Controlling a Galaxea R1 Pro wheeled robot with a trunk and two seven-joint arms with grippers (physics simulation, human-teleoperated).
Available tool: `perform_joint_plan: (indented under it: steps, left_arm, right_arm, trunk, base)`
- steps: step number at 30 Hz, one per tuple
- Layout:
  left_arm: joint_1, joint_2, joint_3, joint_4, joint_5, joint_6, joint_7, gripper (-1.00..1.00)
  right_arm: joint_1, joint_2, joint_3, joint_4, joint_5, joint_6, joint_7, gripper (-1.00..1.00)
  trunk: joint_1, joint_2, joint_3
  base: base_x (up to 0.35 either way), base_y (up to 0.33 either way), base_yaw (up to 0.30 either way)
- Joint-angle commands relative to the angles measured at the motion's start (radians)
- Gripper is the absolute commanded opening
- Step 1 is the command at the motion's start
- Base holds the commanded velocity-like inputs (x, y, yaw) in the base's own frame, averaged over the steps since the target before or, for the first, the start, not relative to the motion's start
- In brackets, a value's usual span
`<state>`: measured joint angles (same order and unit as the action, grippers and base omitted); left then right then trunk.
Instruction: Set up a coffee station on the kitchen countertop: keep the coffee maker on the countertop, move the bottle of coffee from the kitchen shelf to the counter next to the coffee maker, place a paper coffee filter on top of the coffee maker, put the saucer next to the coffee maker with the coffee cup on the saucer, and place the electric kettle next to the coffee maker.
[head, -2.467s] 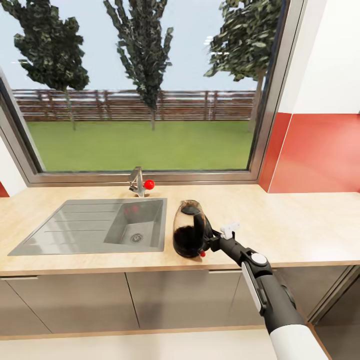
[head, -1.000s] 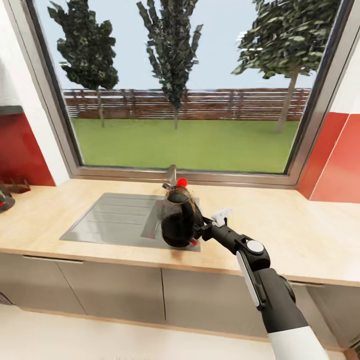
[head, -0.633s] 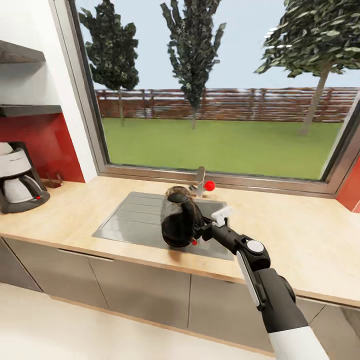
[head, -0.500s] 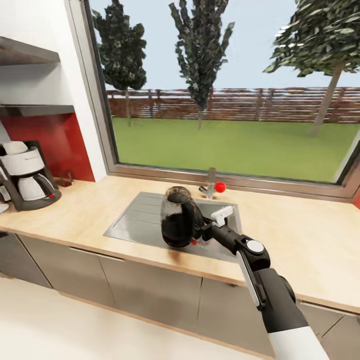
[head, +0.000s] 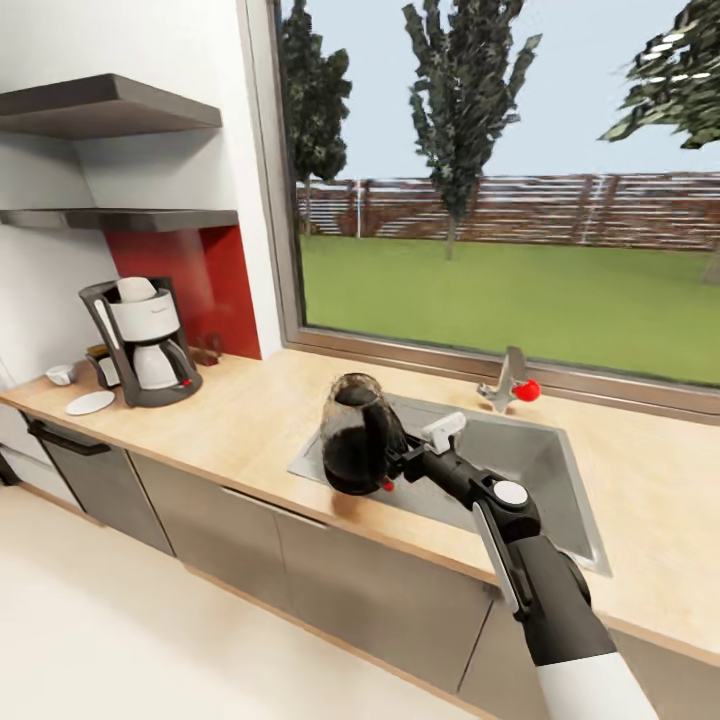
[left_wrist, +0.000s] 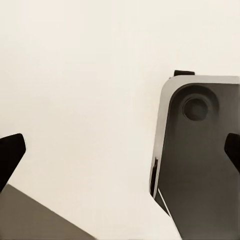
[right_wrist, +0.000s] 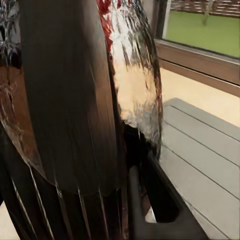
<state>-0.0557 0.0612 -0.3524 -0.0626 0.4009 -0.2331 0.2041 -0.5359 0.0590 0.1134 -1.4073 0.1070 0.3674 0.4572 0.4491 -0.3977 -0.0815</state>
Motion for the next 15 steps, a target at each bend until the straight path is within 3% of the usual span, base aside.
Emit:
perform_joint_plan:
  steps: [1,15]
  left_arm:
    - [-0.001,0.0,-0.008,0.0,0.007,-0.002,0.003,1.0]
    - [0.0,0.0,-0.01,0.0,0.007,-0.002,0.003,1.0]
  right_arm:
    - [-0.001,0.001,-0.001,-0.002,0.006,0.004,0.006,-1.0]
    - [-0.001,0.001,-0.002,-0.001,0.006,0.004,0.007,-1.0]
  trunk:
    - [0.001,-0.002,-0.002]
    - [0.001,-0.002,-0.002]
  base:
    - [0.173,0.305,0.274]
    - [0.223,0.273,0.274]
